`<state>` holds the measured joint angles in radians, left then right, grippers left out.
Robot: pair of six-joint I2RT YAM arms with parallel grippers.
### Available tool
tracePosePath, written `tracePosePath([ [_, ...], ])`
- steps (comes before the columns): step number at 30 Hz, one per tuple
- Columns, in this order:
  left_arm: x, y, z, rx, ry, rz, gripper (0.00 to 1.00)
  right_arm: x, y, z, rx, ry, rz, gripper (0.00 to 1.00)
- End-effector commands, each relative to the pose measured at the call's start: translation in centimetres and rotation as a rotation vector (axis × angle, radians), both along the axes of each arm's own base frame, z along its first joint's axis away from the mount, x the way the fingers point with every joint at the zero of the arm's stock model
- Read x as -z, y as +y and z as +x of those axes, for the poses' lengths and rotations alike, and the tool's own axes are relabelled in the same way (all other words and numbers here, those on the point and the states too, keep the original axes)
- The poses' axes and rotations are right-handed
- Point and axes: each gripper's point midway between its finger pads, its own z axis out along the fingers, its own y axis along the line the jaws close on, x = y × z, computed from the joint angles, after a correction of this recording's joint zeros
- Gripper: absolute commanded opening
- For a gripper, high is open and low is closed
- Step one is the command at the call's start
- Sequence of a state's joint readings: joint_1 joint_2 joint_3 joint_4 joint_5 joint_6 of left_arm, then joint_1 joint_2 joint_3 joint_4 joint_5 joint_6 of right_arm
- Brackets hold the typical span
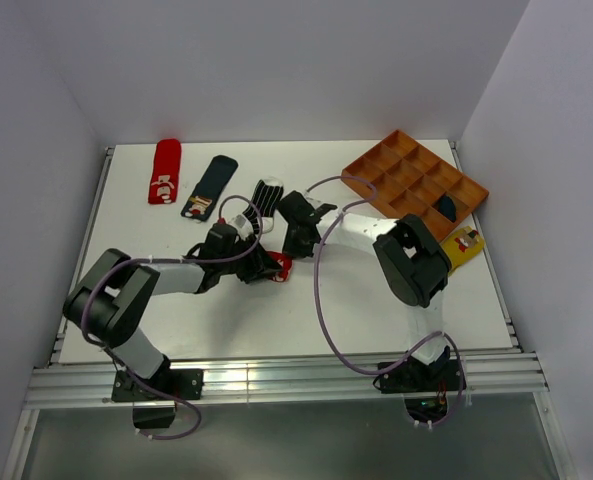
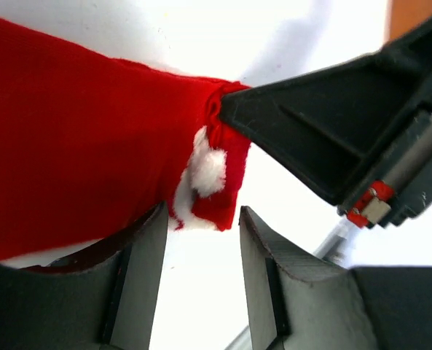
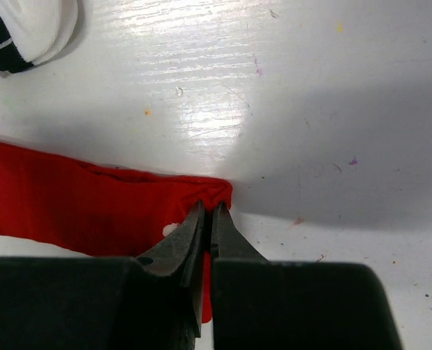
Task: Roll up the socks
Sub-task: Roll the sock at the center of the board.
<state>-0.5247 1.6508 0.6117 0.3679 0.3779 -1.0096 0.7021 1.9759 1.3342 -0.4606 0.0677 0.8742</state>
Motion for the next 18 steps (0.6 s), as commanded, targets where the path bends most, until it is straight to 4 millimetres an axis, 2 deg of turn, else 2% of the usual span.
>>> tracePosePath([
  [1,-0.9,1.2,0.8,-0.029,-0.100,0.182,0.49,1.3,-1.7,0.0,0.011,0.005,-0.124,0.00],
  [4,-1.6,1.3,1.1,-0.040,-0.202,0.308,0.48,1.3,-1.3,0.0,0.000,0.007,-0.129,0.00],
  [5,-2.1,0.3,0.5,0.010,-0.239,0.324,0.47,1.3,-1.3,0.0,-0.004,0.009,-0.132,0.00],
  [7,-2.2,0.9,1.2,-0.022,-0.312,0.416,0.48,1.2,-1.0,0.0,-0.008,0.008,-0.126,0.00],
  [8,-2.5,-0.1,0.7,-0.003,-0.350,0.427,0.48,1.3,-0.9,0.0,-0.008,0.009,-0.122,0.00],
  [13,-3.4,-1.1,0.9,-0.013,-0.490,0.526,0.49,1.6,-0.6,-0.3,-0.018,0.020,-0.116,0.00],
  [18,-3.1,-2.3,1.0,0.005,-0.555,0.600,0.49,1.5,-0.4,-0.3,-0.026,0.019,-0.111,0.00],
])
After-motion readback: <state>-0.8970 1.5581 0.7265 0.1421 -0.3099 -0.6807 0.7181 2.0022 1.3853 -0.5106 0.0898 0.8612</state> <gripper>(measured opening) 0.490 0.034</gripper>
